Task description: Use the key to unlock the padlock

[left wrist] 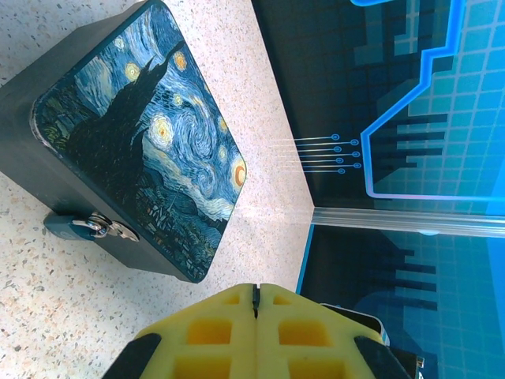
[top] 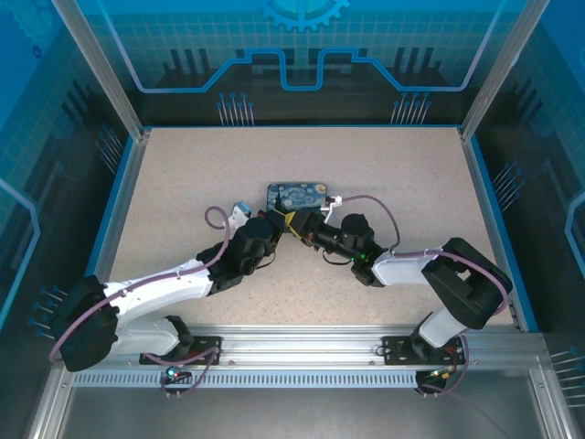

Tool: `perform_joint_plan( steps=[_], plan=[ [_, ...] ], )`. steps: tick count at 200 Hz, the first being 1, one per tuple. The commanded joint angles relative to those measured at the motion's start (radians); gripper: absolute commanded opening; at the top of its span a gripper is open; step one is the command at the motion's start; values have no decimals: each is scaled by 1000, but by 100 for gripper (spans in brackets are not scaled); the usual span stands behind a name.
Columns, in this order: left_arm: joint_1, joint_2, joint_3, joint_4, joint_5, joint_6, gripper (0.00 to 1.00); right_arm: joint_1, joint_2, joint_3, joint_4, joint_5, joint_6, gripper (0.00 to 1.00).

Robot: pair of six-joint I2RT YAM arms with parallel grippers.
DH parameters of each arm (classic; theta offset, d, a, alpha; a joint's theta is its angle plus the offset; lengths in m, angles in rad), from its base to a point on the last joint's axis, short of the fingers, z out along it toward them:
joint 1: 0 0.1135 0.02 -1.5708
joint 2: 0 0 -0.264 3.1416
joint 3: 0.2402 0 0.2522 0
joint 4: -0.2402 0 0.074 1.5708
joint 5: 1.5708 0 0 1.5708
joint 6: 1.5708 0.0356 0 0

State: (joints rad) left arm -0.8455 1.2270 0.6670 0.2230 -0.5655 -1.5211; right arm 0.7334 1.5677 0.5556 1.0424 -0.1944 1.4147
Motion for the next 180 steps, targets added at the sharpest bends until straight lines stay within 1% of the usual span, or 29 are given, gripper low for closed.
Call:
perform_joint_plan(
  steps=[1,43,58,97,106,117,139,145,153,180],
  plan=[
    [-5,9,36,28,-40,-8,0,9,12,3,56,-17,7,25],
    [-4,8,35,28,-45,-6,0,11,6,-7,60,-18,6,20],
    [-4,7,35,29,-49,-4,0,10,4,-11,56,-17,7,17],
    [-4,5,35,28,-56,-3,0,10,5,-15,59,-20,10,15],
    [-4,5,36,28,-56,-2,0,10,5,-15,60,-20,9,13],
    [-4,5,37,29,-57,-2,0,10,3,-16,59,-20,9,12],
    [-4,6,39,30,-58,-2,0,10,3,-15,59,-20,8,7],
    [-4,5,39,30,-59,-3,0,10,3,-16,58,-20,8,5],
    [-4,5,39,30,-57,-2,0,10,5,-16,56,-21,8,0],
    [-4,4,40,45,-54,24,0,5,3,-21,52,-27,1,0]
  ],
)
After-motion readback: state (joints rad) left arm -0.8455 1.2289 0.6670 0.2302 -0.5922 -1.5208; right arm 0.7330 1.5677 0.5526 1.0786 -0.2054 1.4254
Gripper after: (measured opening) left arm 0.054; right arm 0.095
